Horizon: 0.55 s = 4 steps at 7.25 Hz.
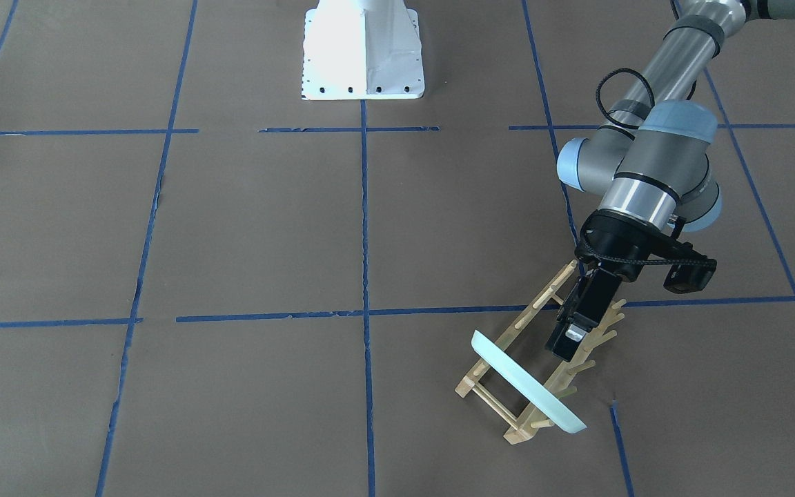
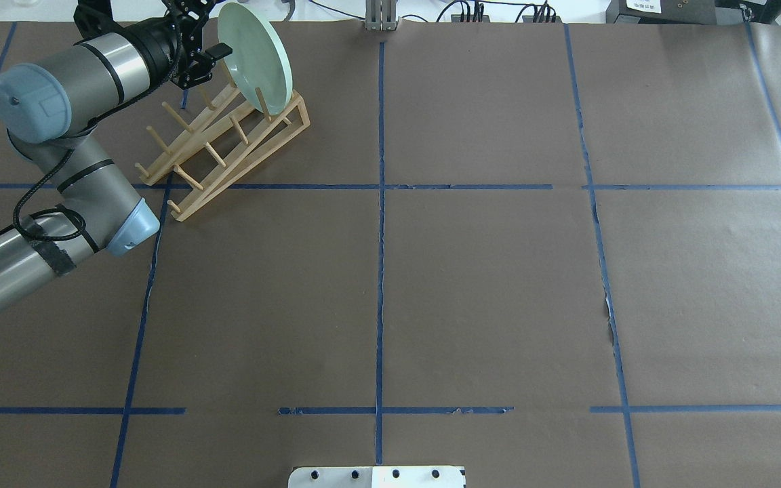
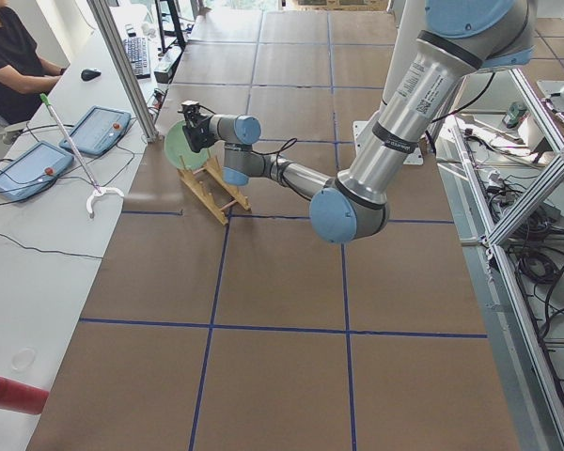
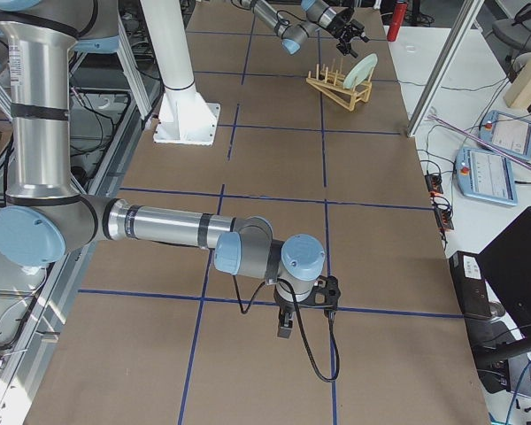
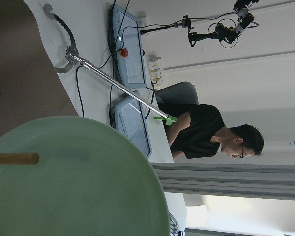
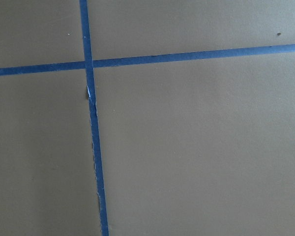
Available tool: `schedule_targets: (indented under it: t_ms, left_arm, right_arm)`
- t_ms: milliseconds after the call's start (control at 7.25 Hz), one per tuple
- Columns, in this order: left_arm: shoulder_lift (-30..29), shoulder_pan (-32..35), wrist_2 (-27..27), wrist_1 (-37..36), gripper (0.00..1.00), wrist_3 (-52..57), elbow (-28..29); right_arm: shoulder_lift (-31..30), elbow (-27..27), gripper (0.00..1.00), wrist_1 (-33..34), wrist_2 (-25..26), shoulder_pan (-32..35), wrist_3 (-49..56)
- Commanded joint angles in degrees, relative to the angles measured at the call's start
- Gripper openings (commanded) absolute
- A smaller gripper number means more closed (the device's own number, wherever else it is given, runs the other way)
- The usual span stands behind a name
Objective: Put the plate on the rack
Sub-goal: 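Lower the plate with the left gripper into a rack slot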
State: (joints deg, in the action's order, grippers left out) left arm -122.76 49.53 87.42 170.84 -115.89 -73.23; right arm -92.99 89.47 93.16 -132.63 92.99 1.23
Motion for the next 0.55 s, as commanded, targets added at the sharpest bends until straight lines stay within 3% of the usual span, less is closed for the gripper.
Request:
schedule_targets:
  t_ms: [0, 414]
  left_arm:
    - [0.42, 0.91, 5.26, -3.03, 1.0, 10.63, -2.16]
    - [6.02, 2.85, 11.78, -14.9, 1.0, 27.33, -14.26]
  right_arm:
    - [0.0, 0.0, 1.0, 0.0, 0.0, 0.0, 0.0]
    - [0.0, 0.0, 1.0, 0.0, 0.0, 0.0, 0.08]
